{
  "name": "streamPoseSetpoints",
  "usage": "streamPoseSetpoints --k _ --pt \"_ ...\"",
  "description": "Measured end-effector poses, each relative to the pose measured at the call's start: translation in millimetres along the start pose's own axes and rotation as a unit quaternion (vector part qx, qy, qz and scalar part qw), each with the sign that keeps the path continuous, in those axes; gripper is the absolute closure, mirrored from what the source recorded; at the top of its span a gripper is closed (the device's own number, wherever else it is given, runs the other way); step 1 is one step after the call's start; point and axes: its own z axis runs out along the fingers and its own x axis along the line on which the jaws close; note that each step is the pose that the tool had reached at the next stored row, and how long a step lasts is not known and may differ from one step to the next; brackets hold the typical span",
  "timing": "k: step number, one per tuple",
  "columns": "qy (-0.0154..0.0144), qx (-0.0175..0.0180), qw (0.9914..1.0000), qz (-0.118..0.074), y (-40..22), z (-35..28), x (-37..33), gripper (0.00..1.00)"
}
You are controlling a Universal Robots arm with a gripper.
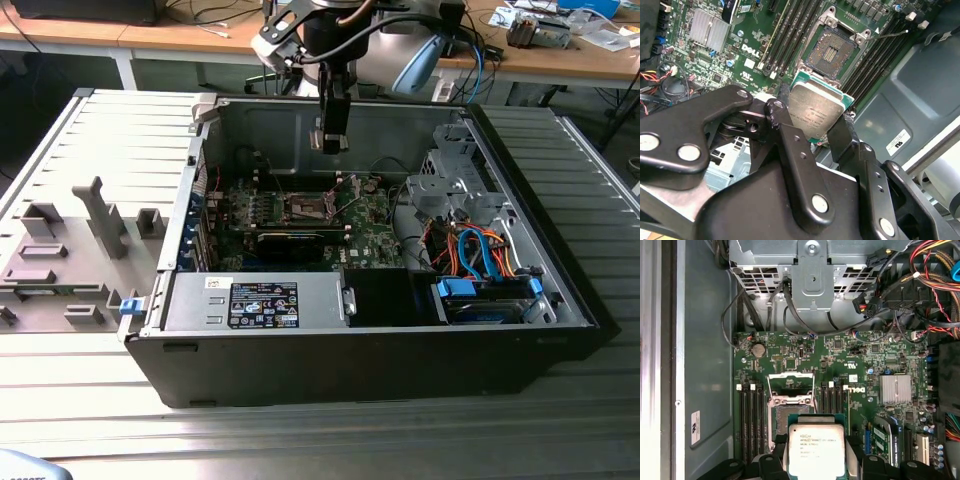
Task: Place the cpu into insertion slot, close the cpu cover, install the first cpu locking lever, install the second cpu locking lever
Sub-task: 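Place the cpu into insertion slot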
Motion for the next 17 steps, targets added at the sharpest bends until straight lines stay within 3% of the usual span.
streamPoseSetpoints --k 17 --pt "0.0 0.0 1.0 0.0 -0.1 4.3 0.2 0.45"
